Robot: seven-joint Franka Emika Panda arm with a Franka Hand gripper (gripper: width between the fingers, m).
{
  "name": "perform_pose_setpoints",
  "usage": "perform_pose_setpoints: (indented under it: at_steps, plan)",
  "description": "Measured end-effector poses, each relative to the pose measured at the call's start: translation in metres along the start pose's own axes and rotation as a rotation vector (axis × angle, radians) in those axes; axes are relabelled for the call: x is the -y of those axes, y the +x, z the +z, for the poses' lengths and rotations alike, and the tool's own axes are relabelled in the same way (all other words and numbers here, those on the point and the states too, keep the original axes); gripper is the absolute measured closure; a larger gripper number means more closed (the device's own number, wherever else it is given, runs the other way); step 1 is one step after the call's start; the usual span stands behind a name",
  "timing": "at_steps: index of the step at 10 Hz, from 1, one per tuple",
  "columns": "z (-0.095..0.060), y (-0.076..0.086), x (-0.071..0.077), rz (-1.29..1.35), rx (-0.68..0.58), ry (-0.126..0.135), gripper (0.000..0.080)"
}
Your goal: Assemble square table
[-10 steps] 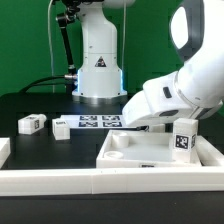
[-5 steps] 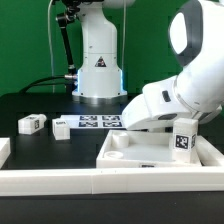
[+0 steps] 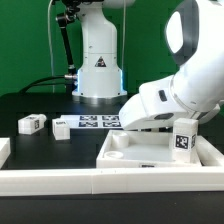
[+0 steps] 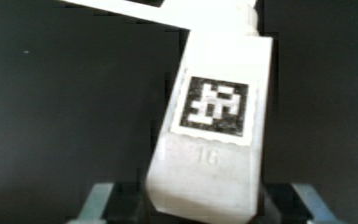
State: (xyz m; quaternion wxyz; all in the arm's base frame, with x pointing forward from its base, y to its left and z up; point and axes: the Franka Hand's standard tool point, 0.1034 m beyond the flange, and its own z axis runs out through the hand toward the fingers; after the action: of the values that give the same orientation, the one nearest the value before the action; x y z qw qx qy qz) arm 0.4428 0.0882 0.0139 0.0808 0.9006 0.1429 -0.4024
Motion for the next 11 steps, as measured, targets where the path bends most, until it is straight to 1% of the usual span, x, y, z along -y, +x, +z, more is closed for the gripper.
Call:
perform_pose_setpoints:
  at_steps: [2,3,4,5,7,8,9,10,11]
  plan:
    - [-0.005,-0.003,-0.008,0.011,-0.002,0.013,0.0514]
    - [-0.011,-0.009,-0.013,0.018,0.010,0.024,0.0514]
    - [-0.022,-0.020,-0.022,0.028,0.034,0.039,0.0514]
    - [-0.038,-0.029,-0.032,0.043,0.042,0.054,0.0512]
    - [-0.058,-0.043,-0.049,0.044,0.031,0.070,0.0512]
    - [-0.069,-0.050,-0.060,0.056,0.005,0.068,0.0512]
    - [-0.069,-0.049,-0.060,0.063,-0.007,0.066,0.0512]
    - [-0.071,-0.043,-0.061,0.064,-0.041,0.062,0.0512]
    - [-0.077,-0.037,-0.066,0.048,-0.133,0.055,0.0512]
